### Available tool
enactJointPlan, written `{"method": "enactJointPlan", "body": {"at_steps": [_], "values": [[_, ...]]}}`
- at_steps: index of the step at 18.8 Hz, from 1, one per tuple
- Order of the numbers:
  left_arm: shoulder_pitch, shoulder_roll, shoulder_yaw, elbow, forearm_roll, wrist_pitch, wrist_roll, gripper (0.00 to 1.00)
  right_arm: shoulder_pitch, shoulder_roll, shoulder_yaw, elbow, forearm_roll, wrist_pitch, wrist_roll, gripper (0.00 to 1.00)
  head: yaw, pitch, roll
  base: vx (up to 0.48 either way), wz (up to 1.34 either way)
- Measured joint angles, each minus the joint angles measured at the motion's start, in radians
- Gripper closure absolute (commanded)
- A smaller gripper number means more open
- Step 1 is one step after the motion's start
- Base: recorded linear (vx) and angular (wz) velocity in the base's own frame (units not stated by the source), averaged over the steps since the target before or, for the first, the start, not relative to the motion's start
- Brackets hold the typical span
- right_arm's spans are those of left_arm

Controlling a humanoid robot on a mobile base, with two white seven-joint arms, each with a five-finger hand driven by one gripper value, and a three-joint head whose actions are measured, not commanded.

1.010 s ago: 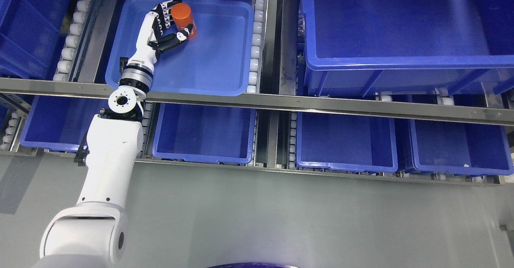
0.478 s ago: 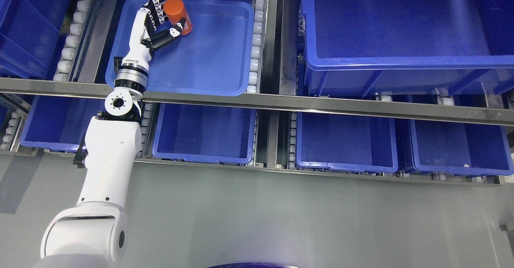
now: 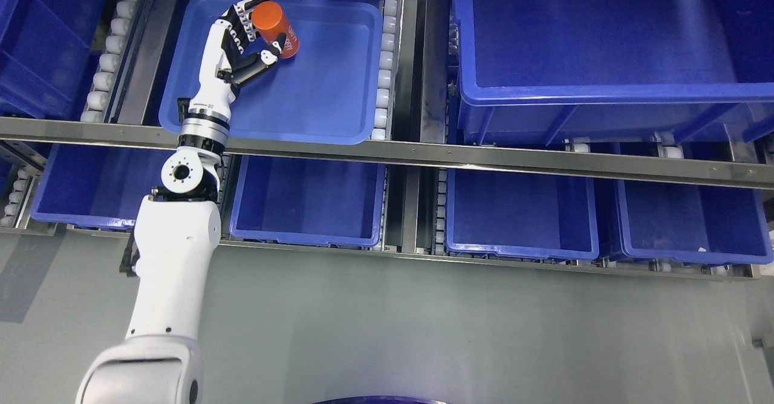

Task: Grab orange capacitor from left shelf to right desk
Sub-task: 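Lift the orange capacitor up out of the blue bin, then carry the capacitor in the left hand toward the red tray on the table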

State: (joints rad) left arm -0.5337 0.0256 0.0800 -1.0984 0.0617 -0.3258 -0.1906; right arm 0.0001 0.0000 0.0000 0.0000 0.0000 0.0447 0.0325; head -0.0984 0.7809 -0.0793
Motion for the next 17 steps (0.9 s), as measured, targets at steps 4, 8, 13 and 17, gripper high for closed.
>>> {"method": "enactJointPlan", "body": {"at_steps": [4,8,13,17], "values": [[0.073,-0.008,0.005,-0.118,0.016,-0.08,0.0,0.99,0.0,0.0,0.0,0.0,0.0,0.0,0.0,0.0,0.0,0.0,0.0,-0.003,-0.01],[0.126,-0.013,0.007,-0.202,0.035,-0.148,0.002,0.98,0.0,0.0,0.0,0.0,0.0,0.0,0.0,0.0,0.0,0.0,0.0,-0.024,-0.04],[0.182,-0.018,0.008,-0.289,0.047,-0.194,0.009,0.98,0.0,0.0,0.0,0.0,0.0,0.0,0.0,0.0,0.0,0.0,0.0,-0.081,-0.07],[0.235,-0.02,0.01,-0.348,0.051,-0.205,0.014,0.98,0.0,0.0,0.0,0.0,0.0,0.0,0.0,0.0,0.0,0.0,0.0,-0.117,-0.09]]}}
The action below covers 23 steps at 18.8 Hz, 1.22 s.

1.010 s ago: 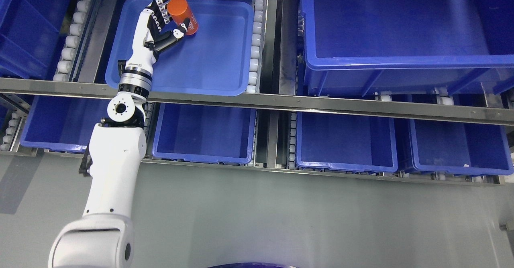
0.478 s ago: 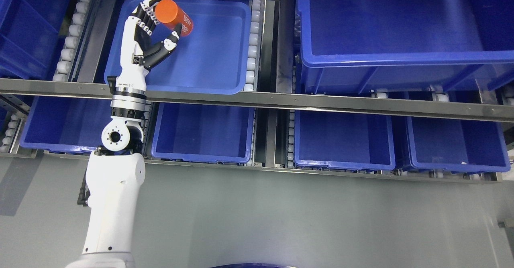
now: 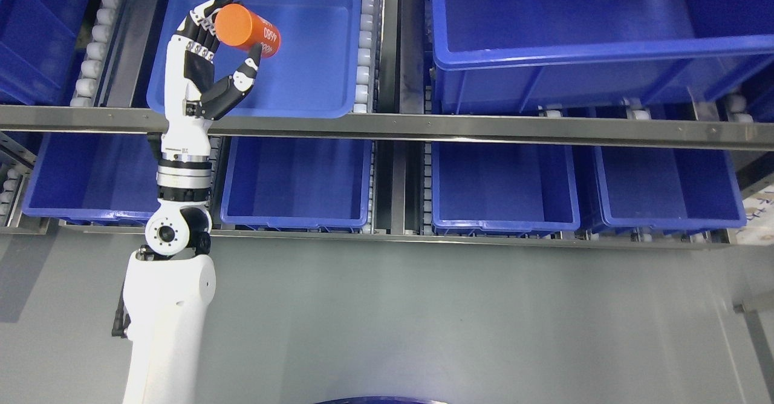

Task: Grab orange capacitor from left shelf to right desk
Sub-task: 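Carry the capacitor in the left hand toward the red tray on the table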

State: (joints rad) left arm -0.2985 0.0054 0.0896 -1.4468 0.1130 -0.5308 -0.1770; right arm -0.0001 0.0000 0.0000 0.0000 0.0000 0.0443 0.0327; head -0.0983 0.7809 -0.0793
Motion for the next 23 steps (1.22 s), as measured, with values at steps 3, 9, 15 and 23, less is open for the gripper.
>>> {"method": "enactJointPlan", "body": {"at_steps": [3,9,15,23], "values": [[0.042,-0.001,0.001,-0.046,0.002,-0.001,0.0,0.98,0.0,0.0,0.0,0.0,0.0,0.0,0.0,0.0,0.0,0.0,0.0,-0.123,-0.2],[0.131,-0.003,0.0,-0.122,0.004,-0.029,-0.003,0.98,0.0,0.0,0.0,0.0,0.0,-0.001,-0.001,0.0,0.0,0.0,0.0,-0.119,-0.76],[0.165,-0.004,-0.013,-0.157,0.005,-0.038,-0.006,0.98,0.0,0.0,0.0,0.0,0.0,-0.001,-0.001,0.0,0.0,0.0,0.0,-0.11,-0.89],[0.152,-0.005,-0.061,-0.184,0.005,-0.03,-0.006,0.98,0.0,0.0,0.0,0.0,0.0,-0.004,-0.001,0.0,0.0,0.0,0.0,-0.019,-0.72]]}}
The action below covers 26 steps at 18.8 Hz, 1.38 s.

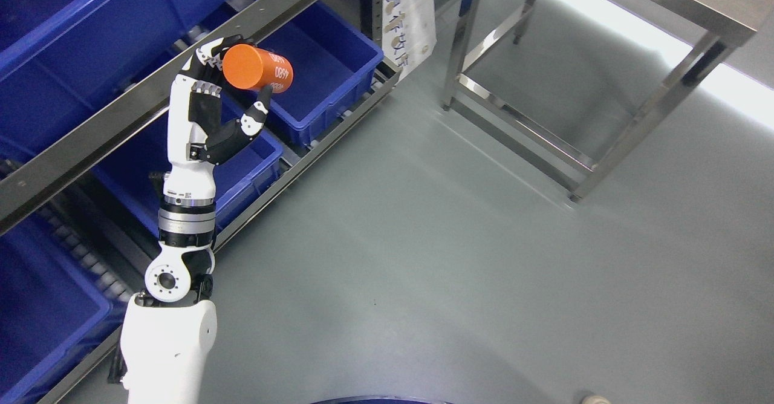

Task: Grab orange capacitor from left shelf to right desk
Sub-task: 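Carry the capacitor in the left hand toward the red tray on the table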

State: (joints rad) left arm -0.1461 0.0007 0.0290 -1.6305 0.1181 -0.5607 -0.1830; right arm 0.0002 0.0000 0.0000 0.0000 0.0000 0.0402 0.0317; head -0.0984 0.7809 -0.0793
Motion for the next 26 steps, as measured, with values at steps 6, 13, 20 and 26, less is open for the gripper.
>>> {"method": "enactJointPlan", "body": {"at_steps": [6,13,20,26], "values": [[-0.03,0.0,-0.091,-0.01,0.0,0.025,0.007,0.98,0.0,0.0,0.0,0.0,0.0,0.001,0.0,0.0,0.0,0.0,0.0,0.098,-0.5],[-0.04,-0.001,-0.181,-0.015,0.0,0.027,0.023,0.98,0.0,0.0,0.0,0.0,0.0,0.004,0.0,0.0,0.0,0.0,0.0,0.17,-0.4],[-0.06,-0.001,-0.224,-0.018,-0.001,0.023,0.036,0.98,0.0,0.0,0.0,0.0,0.0,0.004,0.0,0.0,0.0,0.0,0.0,0.246,-0.21],[-0.099,-0.001,-0.237,-0.02,-0.001,0.018,0.037,0.98,0.0,0.0,0.0,0.0,0.0,0.004,0.0,0.0,0.0,0.0,0.0,0.307,-0.13]]}}
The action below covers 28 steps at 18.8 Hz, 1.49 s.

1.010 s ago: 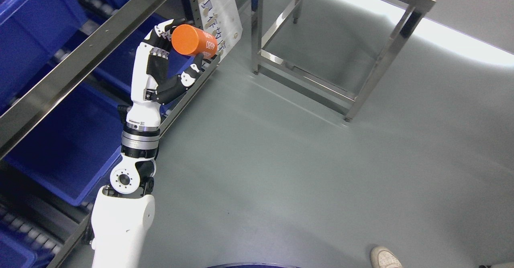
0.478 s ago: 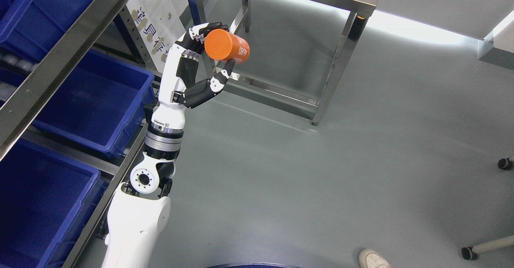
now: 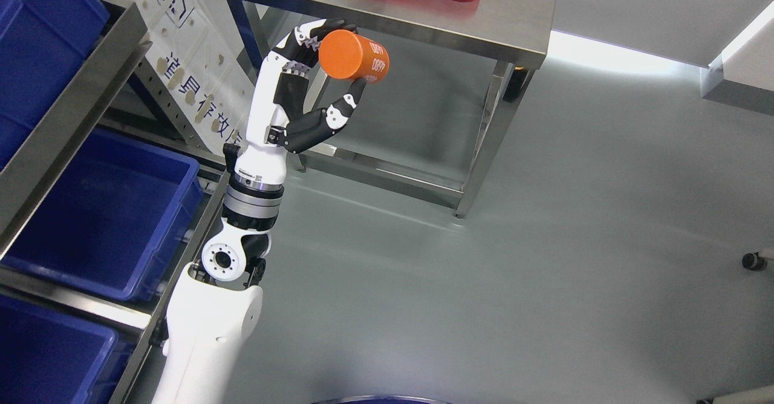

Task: Grab orange capacitor from left shelf to right desk
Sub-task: 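Carry the capacitor in the left hand toward the red tray on the table, then lower the capacitor onto the red tray with the left hand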

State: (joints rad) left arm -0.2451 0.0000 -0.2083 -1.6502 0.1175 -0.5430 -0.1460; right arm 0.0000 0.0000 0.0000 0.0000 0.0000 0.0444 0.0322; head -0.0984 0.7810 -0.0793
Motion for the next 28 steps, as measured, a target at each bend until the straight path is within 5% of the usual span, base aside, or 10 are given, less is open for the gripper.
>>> {"method": "enactJointPlan", "body": {"at_steps": [11,28], "values": [[-0.103,0.0,-0.058,-0.001,0.001,0.086,0.014,0.98,0.0,0.0,0.0,0.0,0.0,0.0,0.0,0.0,0.0,0.0,0.0,0.341,-0.05],[-0.182,0.0,-0.108,0.024,-0.011,0.453,0.028,0.97,0.0,0.0,0.0,0.0,0.0,0.0,0.0,0.0,0.0,0.0,0.0,0.2,0.02]]}}
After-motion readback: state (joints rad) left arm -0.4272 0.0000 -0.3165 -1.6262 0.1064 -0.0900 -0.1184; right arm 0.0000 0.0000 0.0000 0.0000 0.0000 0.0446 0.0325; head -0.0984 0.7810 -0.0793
